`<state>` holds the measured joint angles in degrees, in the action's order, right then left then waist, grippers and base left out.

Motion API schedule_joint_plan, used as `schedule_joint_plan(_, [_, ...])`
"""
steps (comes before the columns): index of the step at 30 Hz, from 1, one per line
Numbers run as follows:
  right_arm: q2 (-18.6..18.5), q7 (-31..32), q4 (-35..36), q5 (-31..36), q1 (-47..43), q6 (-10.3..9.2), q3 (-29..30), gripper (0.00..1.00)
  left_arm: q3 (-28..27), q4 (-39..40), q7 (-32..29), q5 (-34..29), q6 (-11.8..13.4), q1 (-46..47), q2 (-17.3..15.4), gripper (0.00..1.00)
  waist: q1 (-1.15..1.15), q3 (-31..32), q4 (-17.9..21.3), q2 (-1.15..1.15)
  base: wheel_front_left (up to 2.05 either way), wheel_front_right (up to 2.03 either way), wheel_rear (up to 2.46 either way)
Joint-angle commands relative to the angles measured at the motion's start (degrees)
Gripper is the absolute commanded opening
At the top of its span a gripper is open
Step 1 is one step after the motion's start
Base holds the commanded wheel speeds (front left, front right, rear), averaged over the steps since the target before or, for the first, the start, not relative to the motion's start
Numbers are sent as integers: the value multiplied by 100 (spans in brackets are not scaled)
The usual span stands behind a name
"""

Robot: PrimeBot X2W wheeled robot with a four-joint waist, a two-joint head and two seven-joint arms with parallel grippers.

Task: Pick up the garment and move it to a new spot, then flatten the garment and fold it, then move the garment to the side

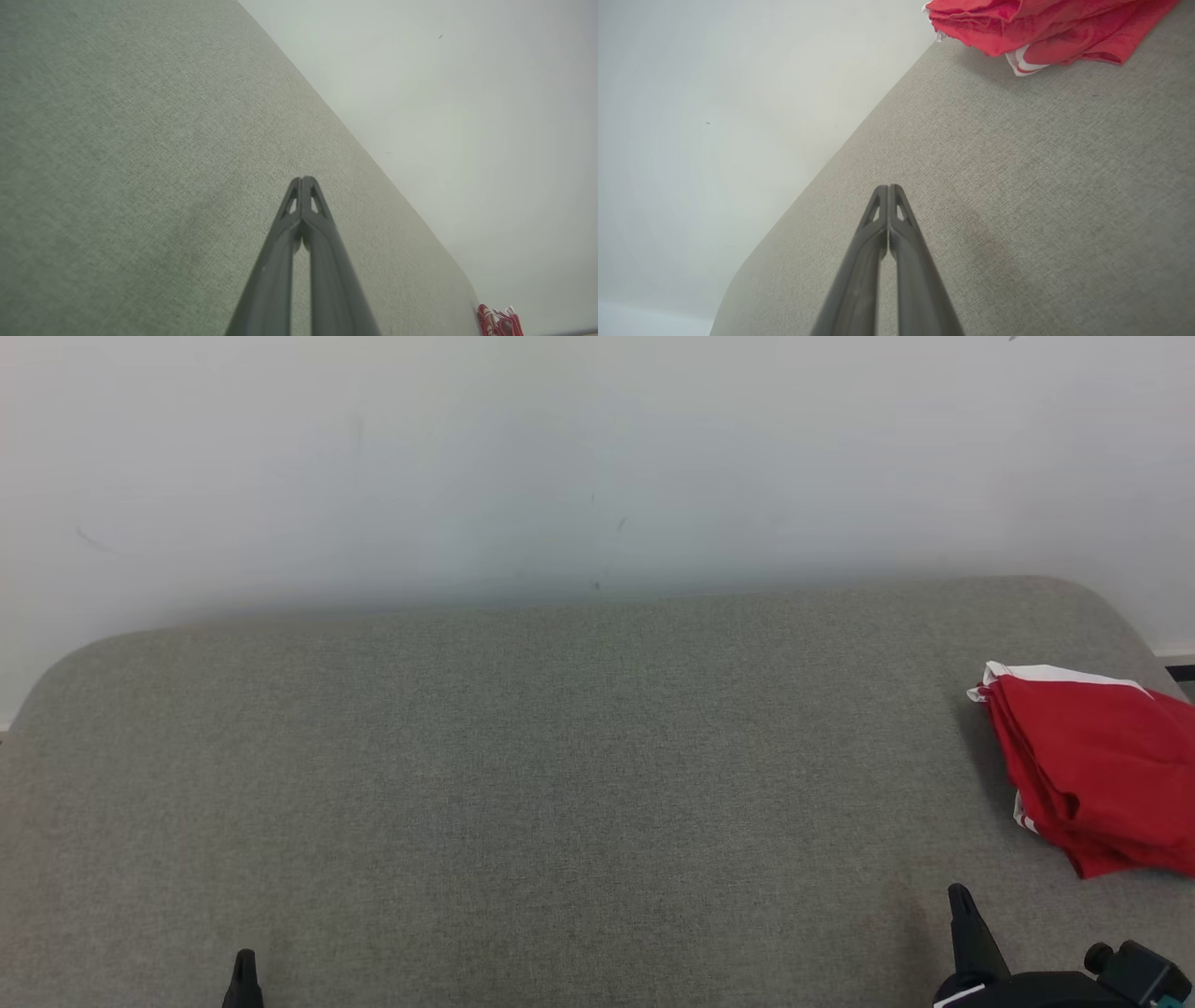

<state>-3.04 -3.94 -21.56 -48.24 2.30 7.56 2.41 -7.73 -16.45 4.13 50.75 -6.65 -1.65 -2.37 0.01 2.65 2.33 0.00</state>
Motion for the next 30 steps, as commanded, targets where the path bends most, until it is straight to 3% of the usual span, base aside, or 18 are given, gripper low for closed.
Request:
schedule_joint_plan(1, [-3, 58, 105, -250, 130, -5, 36, 0, 3, 88, -46, 249, -50, 169, -41, 0, 0, -7, -6, 0, 0, 0, 0])
schedule_joint_plan(30, [6, 500, 401, -2073, 264, -8, 207, 0, 56, 164, -500, 1974, -66, 464, -51, 0, 0, -105, -87, 0, 0, 0, 0])
